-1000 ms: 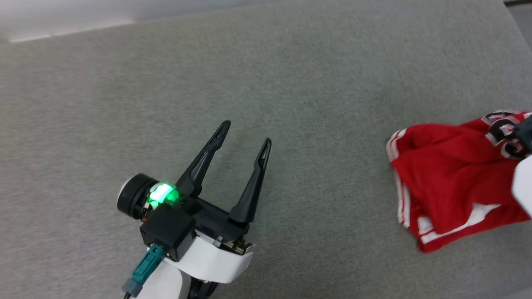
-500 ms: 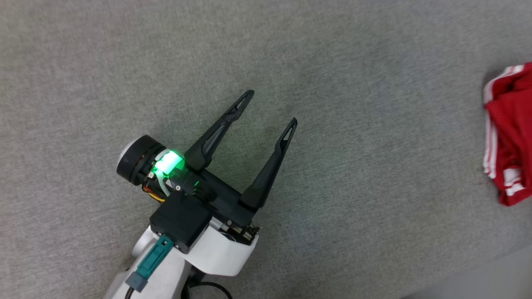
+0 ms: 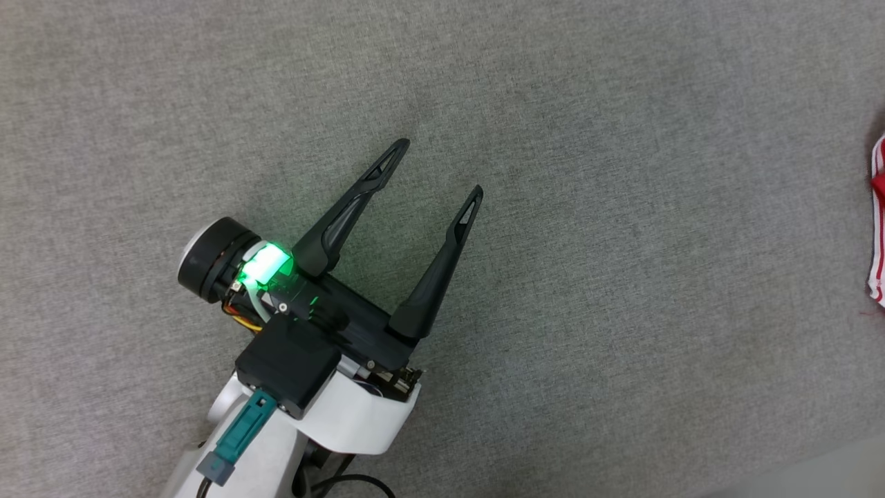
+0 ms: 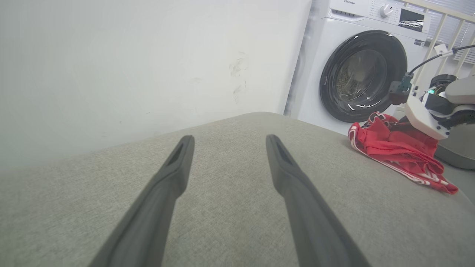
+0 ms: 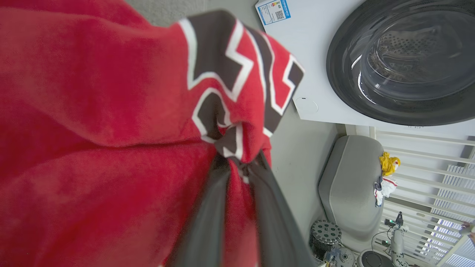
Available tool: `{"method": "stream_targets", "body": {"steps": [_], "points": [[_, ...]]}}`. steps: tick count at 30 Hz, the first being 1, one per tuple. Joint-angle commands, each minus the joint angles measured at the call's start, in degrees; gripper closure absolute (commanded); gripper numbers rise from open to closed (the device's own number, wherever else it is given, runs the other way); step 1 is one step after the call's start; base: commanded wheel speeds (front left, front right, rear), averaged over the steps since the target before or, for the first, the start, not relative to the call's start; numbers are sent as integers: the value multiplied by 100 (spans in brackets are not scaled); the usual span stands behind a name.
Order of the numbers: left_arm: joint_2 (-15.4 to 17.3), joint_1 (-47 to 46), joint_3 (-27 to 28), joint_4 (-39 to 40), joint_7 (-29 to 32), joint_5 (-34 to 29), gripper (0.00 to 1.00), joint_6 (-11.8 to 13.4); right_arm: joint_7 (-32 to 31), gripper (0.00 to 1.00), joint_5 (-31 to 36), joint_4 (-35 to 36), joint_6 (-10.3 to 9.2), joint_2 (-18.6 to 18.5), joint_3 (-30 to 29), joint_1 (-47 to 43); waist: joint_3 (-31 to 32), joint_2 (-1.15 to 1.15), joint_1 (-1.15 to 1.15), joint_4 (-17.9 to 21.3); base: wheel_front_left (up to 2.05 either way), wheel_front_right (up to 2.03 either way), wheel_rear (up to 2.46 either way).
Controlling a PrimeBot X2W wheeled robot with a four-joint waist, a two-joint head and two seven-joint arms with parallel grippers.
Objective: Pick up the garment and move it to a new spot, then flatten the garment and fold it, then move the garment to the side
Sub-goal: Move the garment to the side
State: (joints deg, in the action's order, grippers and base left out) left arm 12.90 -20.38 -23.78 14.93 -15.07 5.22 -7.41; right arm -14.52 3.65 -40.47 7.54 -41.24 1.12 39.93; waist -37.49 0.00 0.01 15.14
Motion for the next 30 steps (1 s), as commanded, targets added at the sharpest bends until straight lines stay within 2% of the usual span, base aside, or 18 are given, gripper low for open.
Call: {"method": "stream_targets", "body": {"steps": [1, 7, 9, 15, 20, 30], "points": [[-20, -22, 12, -15, -12, 0, 0, -5, 5, 0, 100, 2, -10, 36, -54, 106, 83, 0, -1, -17, 0, 0, 0], [-157, 142, 139, -80, -12, 103, 0, 1, -68, 0, 291, 251, -10, 95, -107, 127, 468, 0, -1, -48, 0, 0, 0], [-209, 218, 239, -132, -12, 122, 0, 23, -94, 0, 141, 436, -9, 208, -282, 154, 701, 0, -1, -83, 0, 0, 0], [-422, 570, 759, -267, -12, 245, 0, 88, -21, 0, -212, 1389, -9, 483, -519, -114, 1440, 0, -1, -261, 0, 0, 0], [-575, 950, 1268, -362, -12, 300, 0, 169, 157, 0, -523, 2472, -8, 782, -633, -600, 2062, 0, -1, -536, 0, 0, 0], [-805, 1726, 2075, -527, -12, 385, 0, 181, 738, 0, -747, 4352, -7, 2366, -1004, -2172, 2999, 0, -1, -1145, 0, 0, 0]]}}
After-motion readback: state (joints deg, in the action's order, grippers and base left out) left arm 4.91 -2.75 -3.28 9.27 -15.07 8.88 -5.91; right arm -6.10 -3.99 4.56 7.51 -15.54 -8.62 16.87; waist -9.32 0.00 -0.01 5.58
